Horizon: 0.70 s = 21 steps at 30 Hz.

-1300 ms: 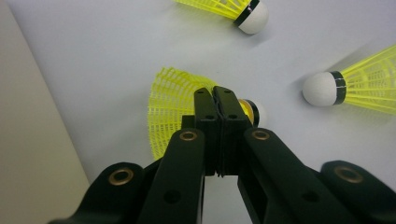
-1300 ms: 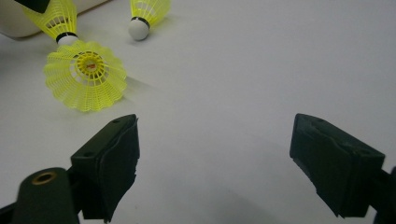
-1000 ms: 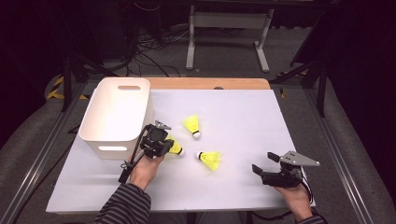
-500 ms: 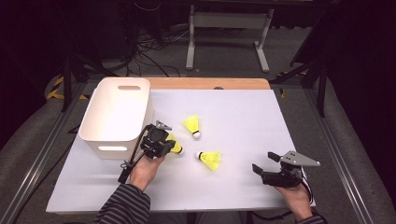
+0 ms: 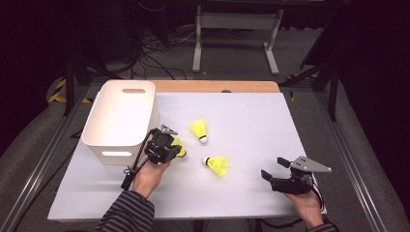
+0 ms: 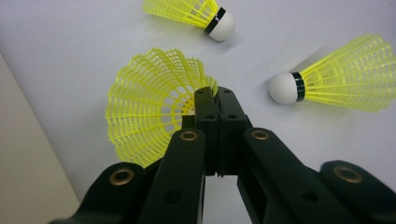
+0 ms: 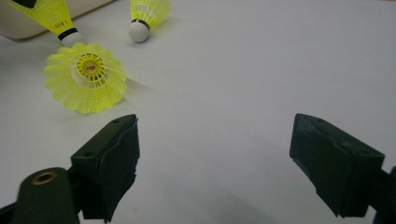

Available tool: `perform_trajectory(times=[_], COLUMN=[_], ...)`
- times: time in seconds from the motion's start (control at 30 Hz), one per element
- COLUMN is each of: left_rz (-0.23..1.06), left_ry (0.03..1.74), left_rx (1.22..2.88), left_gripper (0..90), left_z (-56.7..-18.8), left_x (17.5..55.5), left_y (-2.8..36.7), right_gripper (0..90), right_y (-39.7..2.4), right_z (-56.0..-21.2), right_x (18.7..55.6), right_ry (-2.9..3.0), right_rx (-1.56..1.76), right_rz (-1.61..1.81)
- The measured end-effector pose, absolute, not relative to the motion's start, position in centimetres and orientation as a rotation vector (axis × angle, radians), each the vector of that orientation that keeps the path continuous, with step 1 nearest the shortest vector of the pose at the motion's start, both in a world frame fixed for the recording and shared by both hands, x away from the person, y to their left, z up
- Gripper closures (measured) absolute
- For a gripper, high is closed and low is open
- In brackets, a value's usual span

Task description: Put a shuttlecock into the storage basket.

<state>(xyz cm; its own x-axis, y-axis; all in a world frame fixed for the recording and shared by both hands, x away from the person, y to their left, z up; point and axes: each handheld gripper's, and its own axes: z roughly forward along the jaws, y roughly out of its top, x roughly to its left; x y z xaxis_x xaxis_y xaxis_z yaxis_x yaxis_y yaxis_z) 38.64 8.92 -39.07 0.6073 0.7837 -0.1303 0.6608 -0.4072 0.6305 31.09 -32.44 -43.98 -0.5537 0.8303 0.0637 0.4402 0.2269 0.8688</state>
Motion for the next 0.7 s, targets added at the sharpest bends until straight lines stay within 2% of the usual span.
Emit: perform_trajectory(times=[0.7], left_rz=[0.243], left_ry=[1.079], left_rx=[2.217], left_gripper=[89.8], left_z=[-37.8], left_x=[38.3], left_y=[8.8], right_gripper=[16.4], right_y=[-32.6], right_z=[-43.9], right_x=[31.0], right_ry=[2.083], right_rx=[1.169], right_rz=[1.284])
